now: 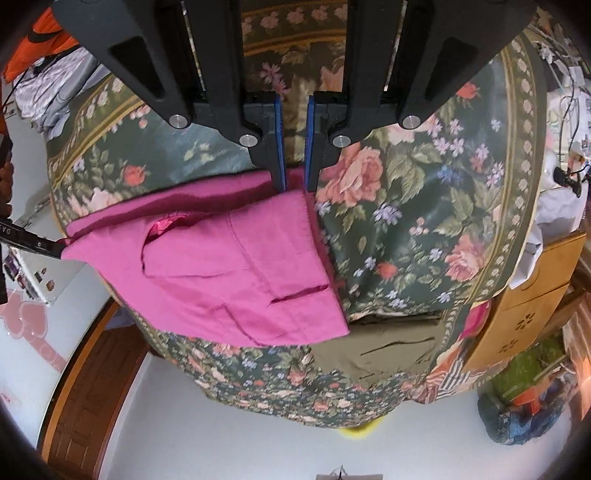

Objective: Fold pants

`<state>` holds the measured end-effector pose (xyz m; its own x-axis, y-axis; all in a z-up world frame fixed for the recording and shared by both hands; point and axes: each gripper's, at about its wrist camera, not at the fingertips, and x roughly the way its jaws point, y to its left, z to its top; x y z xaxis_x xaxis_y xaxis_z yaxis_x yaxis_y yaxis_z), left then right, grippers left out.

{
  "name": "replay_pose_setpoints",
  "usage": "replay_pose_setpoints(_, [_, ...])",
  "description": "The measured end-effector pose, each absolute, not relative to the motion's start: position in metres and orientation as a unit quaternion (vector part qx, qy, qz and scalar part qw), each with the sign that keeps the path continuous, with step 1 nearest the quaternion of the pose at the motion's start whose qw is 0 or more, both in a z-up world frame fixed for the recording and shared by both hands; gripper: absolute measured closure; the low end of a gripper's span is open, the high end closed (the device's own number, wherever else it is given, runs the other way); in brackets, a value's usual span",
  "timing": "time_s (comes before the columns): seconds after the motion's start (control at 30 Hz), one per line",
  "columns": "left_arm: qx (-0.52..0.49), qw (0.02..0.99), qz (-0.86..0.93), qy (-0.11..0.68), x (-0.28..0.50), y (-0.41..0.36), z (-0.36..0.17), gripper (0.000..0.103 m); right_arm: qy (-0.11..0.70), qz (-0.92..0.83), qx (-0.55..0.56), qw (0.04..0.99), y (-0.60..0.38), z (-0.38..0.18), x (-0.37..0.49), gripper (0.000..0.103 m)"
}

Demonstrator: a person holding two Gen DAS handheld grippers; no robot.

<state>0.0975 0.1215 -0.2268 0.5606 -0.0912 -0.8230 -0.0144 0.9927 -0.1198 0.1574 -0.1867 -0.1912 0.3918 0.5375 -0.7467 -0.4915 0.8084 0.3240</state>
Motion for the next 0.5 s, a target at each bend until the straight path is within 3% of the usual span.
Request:
replay_pose_setpoints(0.33, [-0.050,0.900,0.000,0.432,0.096,0.136,-0.185,0.094,0.440,0.290,0.003,0.850,-0.198,-0.161,0.151,0.087])
replay_pose_setpoints(0.5, [-0.038,0.909,-0.030,0.413,0.115,0.113,-0.171,0.084,0.397,0.302,0.008,0.867,-0.189,-0.137,0.155,0.074])
